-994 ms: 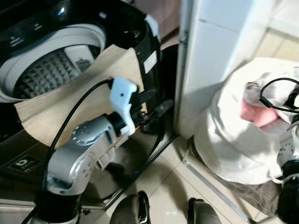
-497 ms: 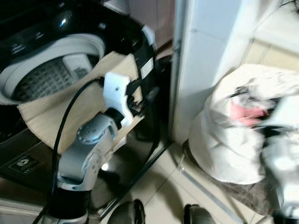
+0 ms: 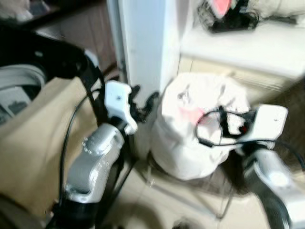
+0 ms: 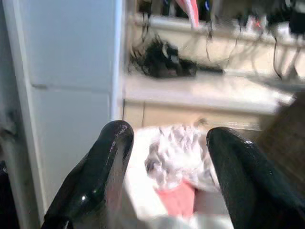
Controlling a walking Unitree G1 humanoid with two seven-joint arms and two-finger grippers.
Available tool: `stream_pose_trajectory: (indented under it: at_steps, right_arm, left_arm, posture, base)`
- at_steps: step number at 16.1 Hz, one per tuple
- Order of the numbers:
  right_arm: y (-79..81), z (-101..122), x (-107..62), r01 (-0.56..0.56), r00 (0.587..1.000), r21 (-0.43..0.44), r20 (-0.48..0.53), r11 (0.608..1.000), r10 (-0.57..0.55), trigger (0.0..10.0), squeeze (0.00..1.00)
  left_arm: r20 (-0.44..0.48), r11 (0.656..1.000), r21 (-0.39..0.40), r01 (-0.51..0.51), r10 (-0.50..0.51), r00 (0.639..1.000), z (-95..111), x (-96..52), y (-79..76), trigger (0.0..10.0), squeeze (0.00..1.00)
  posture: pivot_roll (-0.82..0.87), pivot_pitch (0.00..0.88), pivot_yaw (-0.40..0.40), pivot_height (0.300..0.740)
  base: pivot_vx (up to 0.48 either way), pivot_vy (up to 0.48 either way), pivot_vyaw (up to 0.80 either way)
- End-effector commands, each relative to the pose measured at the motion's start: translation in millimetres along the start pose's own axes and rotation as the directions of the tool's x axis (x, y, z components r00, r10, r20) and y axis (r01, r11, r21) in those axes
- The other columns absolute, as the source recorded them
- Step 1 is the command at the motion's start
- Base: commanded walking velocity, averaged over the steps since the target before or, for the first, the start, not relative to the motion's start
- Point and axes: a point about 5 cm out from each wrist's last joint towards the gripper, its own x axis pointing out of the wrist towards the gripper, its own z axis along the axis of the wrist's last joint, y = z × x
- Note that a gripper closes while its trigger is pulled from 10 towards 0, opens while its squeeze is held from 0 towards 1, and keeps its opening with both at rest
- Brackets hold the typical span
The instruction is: Clothes washing
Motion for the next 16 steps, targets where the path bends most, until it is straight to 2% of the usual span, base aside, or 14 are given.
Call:
stream_pose_trajectory:
  at_steps: [1, 5, 7, 8, 13, 14, 16]
  right_arm:
    - [0.3, -4, -0.2, -0.007, 1.000, 0.010, -0.027, 1.000, 0.007, 10.0, 0.00]
    - [-4.7, -2, 2.1, 0.006, 0.999, 0.015, -0.043, 1.000, -0.005, 10.0, 0.00]
    - [-5.9, -2, 2.2, 0.010, 0.999, 0.015, -0.050, 1.000, -0.009, 10.0, 0.00]
    - [-7.3, -2, 3.0, 0.003, 0.998, -0.002, -0.056, 1.000, -0.003, 10.0, 0.00]
    - [-10.1, -6, 10.0, -0.037, 0.996, 0.008, -0.079, 0.999, 0.037, 10.0, 0.00]
    - [-12.4, -7, 12.6, -0.034, 0.996, 0.002, -0.084, 0.999, 0.034, 10.0, 0.00]
    - [-20.9, -17, 23.3, -0.045, 0.991, -0.032, -0.126, 0.998, 0.041, 10.0, 0.00]
  left_arm:
    - [-0.035, 0.999, 0.020, -0.030, 0.031, 0.999, -6, -5.1, 6.7, 10.0, 0.00]
    - [-0.062, 0.999, 0.023, -0.029, 0.030, 0.998, -16, -12.2, 3.4, 10.0, 0.00]
    - [-0.066, 0.999, 0.023, -0.029, 0.030, 0.997, -17, -12.3, 2.7, 10.0, 0.00]
    - [-0.067, 0.999, 0.029, -0.033, 0.035, 0.997, -19, -12.4, 2.5, 10.0, 0.00]
    - [-0.069, 0.995, 0.070, -0.069, 0.074, 0.995, -18, -16.1, 9.6, 10.0, 0.00]
    - [-0.063, 0.996, 0.060, -0.069, 0.073, 0.995, -17, -17.9, 10.4, 10.0, 0.00]
    - [-0.097, 0.994, 0.096, -0.056, 0.065, 0.993, -18, -21.8, 12.2, 10.0, 0.00]
  posture:
    - [-0.22, 0.041, 0.017, 0.740]
    - [-0.21, 0.038, 0.011, 0.740]
    - [-0.21, 0.037, 0.011, 0.740]
    - [-0.21, 0.040, 0.009, 0.740]
    - [-0.19, 0.045, 0.001, 0.740]
    - [-0.18, 0.048, 0.003, 0.740]
    - [-0.17, 0.059, 0.009, 0.740]
  base:
    - [0.360, 0.000, 0.00]
    - [0.365, 0.000, 0.00]
    - [0.364, 0.000, -0.80]
    - [0.368, 0.000, 0.00]
    - [0.355, 0.000, 0.00]
    - [0.000, 0.000, 0.00]
    - [0.000, 0.000, 0.00]
